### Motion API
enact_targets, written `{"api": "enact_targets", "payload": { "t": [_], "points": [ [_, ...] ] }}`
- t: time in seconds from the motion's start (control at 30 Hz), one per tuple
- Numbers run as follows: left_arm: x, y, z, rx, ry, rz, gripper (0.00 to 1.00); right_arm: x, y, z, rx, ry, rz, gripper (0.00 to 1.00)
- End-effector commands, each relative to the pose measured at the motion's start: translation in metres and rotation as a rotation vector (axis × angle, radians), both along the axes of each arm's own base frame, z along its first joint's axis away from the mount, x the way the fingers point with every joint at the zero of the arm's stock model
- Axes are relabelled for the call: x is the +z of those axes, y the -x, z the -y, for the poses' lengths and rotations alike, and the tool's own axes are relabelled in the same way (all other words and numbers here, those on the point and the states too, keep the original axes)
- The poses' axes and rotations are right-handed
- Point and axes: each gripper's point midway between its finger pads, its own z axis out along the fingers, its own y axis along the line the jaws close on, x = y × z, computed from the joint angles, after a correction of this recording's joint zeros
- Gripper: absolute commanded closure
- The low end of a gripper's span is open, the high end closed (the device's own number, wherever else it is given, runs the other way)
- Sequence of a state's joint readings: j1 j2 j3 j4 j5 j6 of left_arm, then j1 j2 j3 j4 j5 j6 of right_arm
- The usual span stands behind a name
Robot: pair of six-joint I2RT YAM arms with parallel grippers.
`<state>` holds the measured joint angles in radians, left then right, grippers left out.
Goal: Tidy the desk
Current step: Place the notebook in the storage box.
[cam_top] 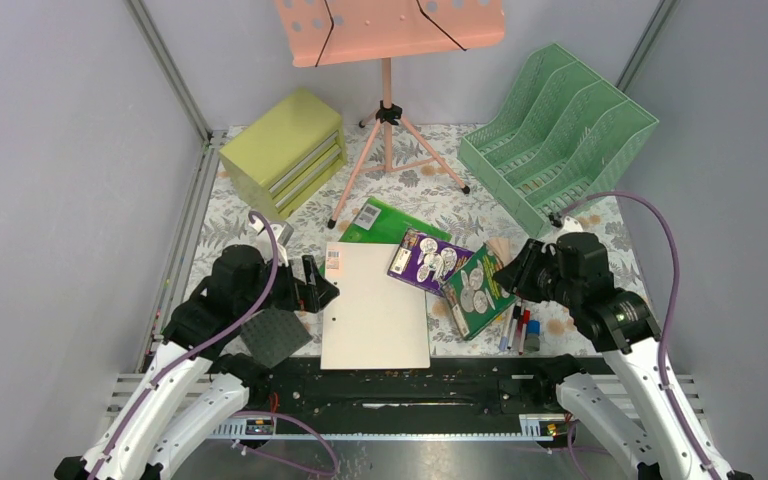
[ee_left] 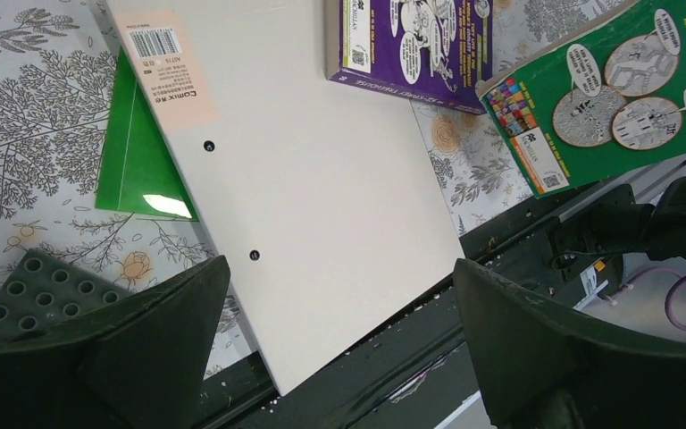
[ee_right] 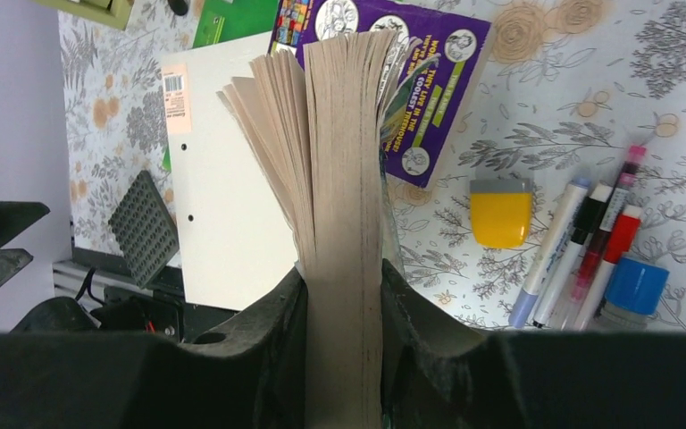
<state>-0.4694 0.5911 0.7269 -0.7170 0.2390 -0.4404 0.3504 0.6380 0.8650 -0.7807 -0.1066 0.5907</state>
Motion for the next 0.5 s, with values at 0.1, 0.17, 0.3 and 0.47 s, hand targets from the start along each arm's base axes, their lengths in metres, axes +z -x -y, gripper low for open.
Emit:
{"api": "enact_targets", "payload": {
  "t": [0.1, 0.17, 0.3, 0.47],
  "points": [
    [0.017, -0.008, 0.004, -0.016, 0.028, 0.079, 0.01, 0.041, -0.016, -0.020, 0.079, -0.085, 0.153, 1.00],
    [0.017, -0.007, 0.005, -0.017, 0.031, 0.078, 0.01, 0.042, -0.018, -0.024, 0.092, -0.095, 0.149, 1.00],
    [0.017, -0.006, 0.005, -0.021, 0.033, 0.079, 0.01, 0.045, -0.023, -0.036, 0.138, -0.131, 0.129, 1.00],
    [0.015, -0.007, 0.006, -0.023, 0.031, 0.072, 0.01, 0.050, -0.036, -0.035, 0.084, -0.138, 0.114, 1.00]
  ]
}}
